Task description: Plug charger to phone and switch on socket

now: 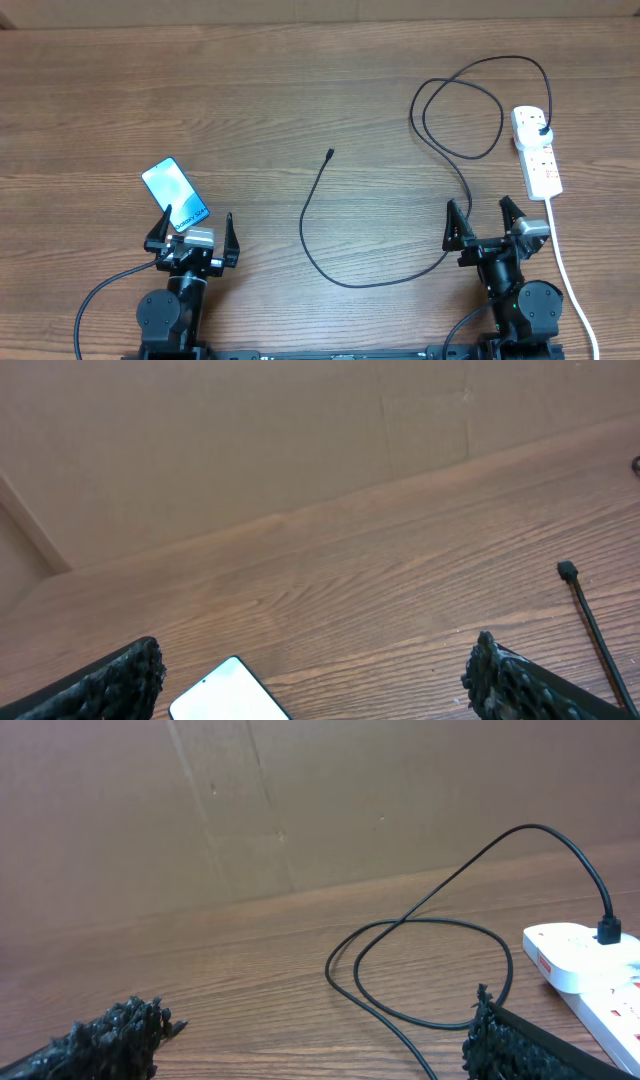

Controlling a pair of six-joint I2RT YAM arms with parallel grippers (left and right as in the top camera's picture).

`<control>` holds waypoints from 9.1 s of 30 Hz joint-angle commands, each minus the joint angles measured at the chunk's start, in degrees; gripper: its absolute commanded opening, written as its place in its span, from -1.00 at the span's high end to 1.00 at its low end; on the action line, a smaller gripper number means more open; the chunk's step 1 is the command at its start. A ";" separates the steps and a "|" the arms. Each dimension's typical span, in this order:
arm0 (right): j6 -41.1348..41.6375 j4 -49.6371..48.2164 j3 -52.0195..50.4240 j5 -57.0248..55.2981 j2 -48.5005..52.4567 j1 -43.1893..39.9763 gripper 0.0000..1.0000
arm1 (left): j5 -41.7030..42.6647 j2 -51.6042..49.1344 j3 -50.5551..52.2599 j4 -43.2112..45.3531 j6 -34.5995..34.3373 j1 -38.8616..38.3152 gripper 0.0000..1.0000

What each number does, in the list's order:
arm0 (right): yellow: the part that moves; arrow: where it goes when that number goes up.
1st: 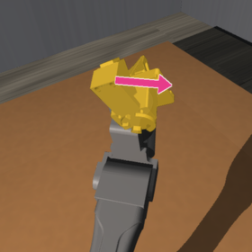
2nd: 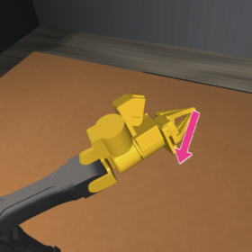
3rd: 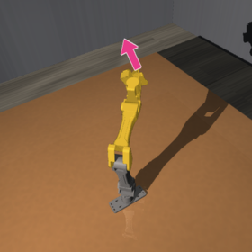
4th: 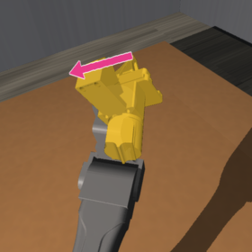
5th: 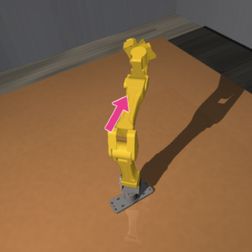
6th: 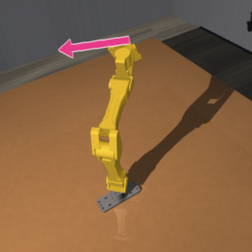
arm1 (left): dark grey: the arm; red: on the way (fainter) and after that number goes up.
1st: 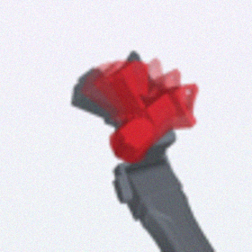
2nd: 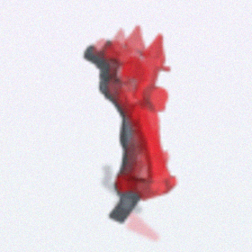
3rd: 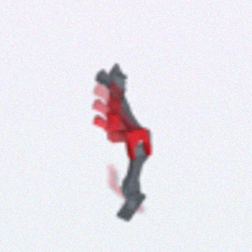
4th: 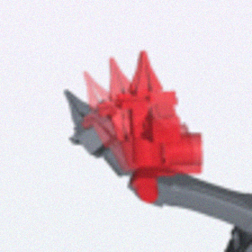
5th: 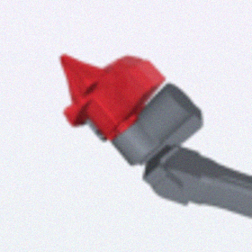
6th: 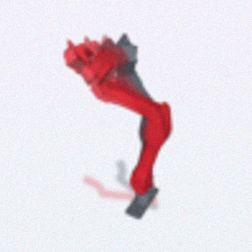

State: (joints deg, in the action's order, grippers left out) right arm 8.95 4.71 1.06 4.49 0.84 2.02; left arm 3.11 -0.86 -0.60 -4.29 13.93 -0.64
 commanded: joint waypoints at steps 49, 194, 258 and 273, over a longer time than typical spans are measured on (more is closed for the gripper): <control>-0.26 -0.26 -0.61 -0.39 -0.61 0.22 -1.00 | 6.62 0.50 -1.11 0.42 -16.98 0.48 -0.99; -0.26 -0.26 -0.61 -0.39 -0.61 0.22 -1.00 | -6.51 -102.88 -63.30 -31.85 -38.38 12.79 -0.99; -0.26 -0.26 -0.61 -0.39 -0.61 0.22 -1.00 | -4.31 -107.89 -62.36 -31.43 -38.16 14.23 -0.92; -0.26 -0.26 -0.61 -0.39 -0.61 0.22 -1.00 | 4.52 -107.89 -62.34 -33.59 -38.16 14.08 -0.58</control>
State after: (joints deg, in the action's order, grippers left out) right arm 8.95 4.71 1.06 4.47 0.84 2.02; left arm -0.47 -106.41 -63.48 -37.65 -23.86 13.34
